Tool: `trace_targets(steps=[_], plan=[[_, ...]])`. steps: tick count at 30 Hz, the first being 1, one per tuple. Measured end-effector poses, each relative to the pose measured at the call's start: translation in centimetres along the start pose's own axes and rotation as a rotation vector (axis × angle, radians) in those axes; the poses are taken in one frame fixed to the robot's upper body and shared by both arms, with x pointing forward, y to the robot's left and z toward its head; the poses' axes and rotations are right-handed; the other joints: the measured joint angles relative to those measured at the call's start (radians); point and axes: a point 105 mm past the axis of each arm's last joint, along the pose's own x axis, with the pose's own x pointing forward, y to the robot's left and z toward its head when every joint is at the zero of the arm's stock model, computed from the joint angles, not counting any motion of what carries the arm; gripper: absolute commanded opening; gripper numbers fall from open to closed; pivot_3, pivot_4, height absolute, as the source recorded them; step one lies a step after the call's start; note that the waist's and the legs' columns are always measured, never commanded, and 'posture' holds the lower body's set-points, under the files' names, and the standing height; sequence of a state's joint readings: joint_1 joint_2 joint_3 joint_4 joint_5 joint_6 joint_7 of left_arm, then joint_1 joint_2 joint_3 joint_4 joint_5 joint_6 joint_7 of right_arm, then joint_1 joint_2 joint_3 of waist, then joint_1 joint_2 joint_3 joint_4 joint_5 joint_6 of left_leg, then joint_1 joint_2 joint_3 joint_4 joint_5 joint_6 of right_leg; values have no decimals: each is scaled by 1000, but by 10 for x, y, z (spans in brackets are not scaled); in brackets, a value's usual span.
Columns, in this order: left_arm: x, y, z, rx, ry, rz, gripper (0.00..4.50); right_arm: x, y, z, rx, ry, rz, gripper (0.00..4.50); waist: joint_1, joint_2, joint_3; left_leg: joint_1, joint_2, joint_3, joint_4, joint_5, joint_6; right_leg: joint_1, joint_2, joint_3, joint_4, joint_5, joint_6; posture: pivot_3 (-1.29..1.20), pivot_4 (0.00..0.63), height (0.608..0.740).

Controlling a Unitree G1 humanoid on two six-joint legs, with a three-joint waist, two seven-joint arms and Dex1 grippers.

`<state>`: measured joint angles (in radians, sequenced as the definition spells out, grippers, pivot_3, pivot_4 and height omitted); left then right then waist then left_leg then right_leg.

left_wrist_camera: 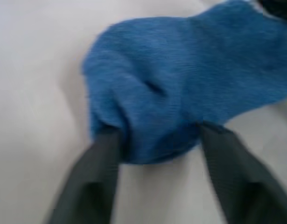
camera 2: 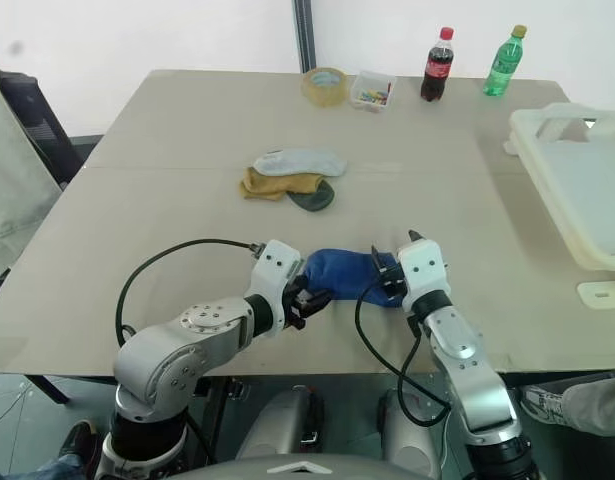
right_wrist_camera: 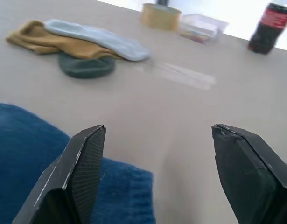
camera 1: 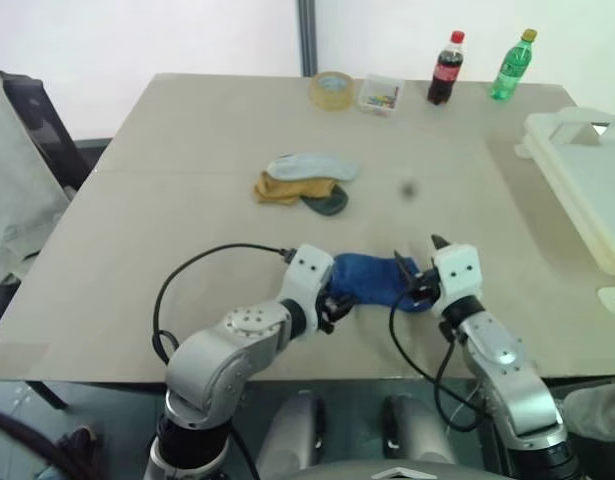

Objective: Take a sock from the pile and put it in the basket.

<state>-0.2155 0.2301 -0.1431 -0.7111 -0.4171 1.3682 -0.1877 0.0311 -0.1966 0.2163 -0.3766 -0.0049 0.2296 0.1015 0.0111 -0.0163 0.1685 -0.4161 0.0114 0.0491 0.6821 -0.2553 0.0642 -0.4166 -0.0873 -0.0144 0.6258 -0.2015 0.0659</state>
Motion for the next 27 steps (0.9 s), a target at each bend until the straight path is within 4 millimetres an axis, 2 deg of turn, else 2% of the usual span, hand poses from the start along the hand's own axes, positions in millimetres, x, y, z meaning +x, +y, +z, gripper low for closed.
trace_targets(steps=[1,6,8,14,16,20,22,23,24,27], plan=[[0,-1,0,-1,0,-11,4474,1,3,-1,4,-2,4,3697,0,0,0,0,0,0,0,0,0,0,0,0,0,0,0,0,150,740],[-1,2,-1,-32,0,-24,4474,6,32,-15,27,32,70,3697,-5,3,-3,2,2,0,0,0,-1,0,1,0,1,0,0,0,150,740],[-3,1,-1,-66,-5,-42,4474,7,37,-20,30,60,77,3697,-8,3,-3,1,2,0,0,0,-1,0,1,0,1,0,0,0,150,740],[-12,7,-3,-120,13,-91,4474,11,41,-26,41,80,67,3697,-24,1,-7,2,2,-1,0,0,-1,0,1,-1,1,0,0,0,150,740],[-20,9,-1,-161,16,-156,4474,13,40,-28,35,79,51,3697,-25,0,-7,2,3,-1,0,0,-1,1,1,-1,1,0,0,0,150,740],[-48,11,21,-201,-65,-341,4474,15,38,-30,23,74,44,3697,-26,-2,-9,2,3,-1,0,-2,-6,1,1,-2,1,0,0,0,150,740],[-52,20,26,-200,-80,-332,4474,16,38,-30,11,71,45,3697,-26,-3,-10,3,2,-1,0,-1,-6,2,1,-2,1,0,0,0,150,740],[-50,34,24,-222,-67,-281,4474,17,38,-30,3,66,46,3697,-26,-3,-11,4,2,-1,0,-1,-6,3,1,-2,1,0,0,0,150,740],[-50,35,23,-225,-66,-277,4474,17,38,-30,2,65,46,3697,-26,-4,-11,4,2,-1,0,-1,-6,3,1,-2,1,0,0,0,150,740],[-31,61,13,-267,-10,-138,4474,19,35,-31,-21,56,47,3697,-24,-6,-12,5,1,-1,0,-1,-7,4,1,-2,1,0,0,0,150,740]])
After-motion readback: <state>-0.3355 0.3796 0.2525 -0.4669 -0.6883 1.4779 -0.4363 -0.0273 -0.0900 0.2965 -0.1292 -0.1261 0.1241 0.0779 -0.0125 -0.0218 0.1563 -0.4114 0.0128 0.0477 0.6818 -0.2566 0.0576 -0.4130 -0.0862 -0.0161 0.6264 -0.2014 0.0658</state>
